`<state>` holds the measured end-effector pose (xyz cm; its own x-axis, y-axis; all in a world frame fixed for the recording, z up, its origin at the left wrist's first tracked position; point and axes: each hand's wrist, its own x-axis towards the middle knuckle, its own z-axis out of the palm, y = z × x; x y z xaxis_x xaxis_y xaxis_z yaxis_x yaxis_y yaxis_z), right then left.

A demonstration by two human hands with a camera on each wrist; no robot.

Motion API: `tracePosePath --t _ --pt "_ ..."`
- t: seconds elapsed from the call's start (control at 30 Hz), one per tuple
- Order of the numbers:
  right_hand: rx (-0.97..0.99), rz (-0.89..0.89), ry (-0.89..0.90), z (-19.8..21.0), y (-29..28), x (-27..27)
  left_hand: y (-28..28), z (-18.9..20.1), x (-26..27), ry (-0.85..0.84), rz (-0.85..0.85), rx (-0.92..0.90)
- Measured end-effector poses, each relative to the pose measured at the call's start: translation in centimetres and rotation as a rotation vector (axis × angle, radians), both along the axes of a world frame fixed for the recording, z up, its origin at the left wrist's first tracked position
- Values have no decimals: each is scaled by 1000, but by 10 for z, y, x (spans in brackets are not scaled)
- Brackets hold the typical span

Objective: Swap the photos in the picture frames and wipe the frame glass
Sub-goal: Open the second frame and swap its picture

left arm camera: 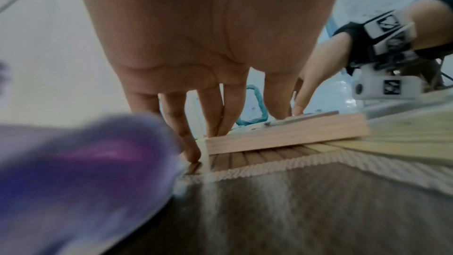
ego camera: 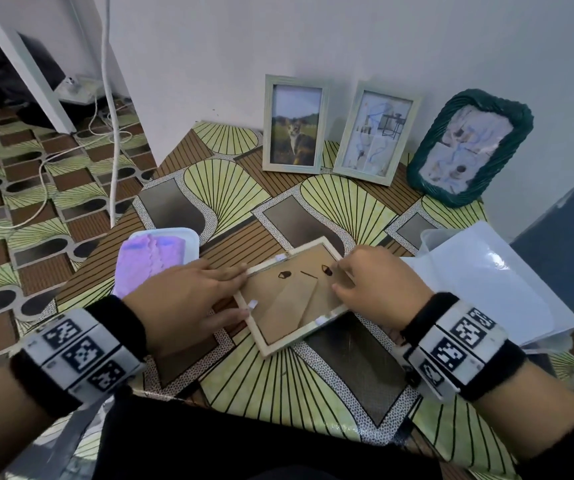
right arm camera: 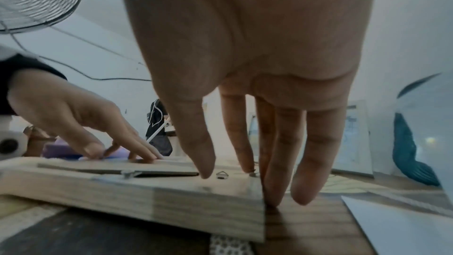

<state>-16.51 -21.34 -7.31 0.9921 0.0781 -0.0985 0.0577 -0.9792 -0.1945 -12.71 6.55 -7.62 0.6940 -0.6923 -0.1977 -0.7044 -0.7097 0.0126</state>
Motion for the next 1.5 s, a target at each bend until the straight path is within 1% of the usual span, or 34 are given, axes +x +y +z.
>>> tracePosePath --t 0.13,0.2,0.37,0.47,0.57,0.7,0.87,1.0,1.23,1.37,1.43,1.5 --pt "96 -108 -64 -4 -5 -23 -17 -4 14 45 27 -32" --pt "158 -143 -82 -5 -7 -31 -23 -2 19 84 36 -85" --pt "283 -199 -83 -7 -14 -31 -26 2 21 129 91 -208" --pt "245 -211 -60 -9 -14 -22 -28 3 20 135 86 -270" --pt "178 -203 -30 -8 -11 -13 -29 2 20 156 81 -264" --pt "104 -216 -35 -5 -7 -7 -32 2 24 190 70 -258" --pt "112 -238 -39 -5 -2 -5 -37 3 26 199 112 -240" --pt "143 -249 3 -2 -2 0 -41 5 28 206 173 -258" --pt "242 -320 60 0 -8 7 -43 3 39 332 302 -384" --pt "281 -343 121 5 -11 12 -40 0 45 423 377 -496" --pt "275 -341 136 6 -10 14 -39 0 48 435 401 -513" --pt "259 -323 140 7 -10 15 -39 1 49 426 391 -502"
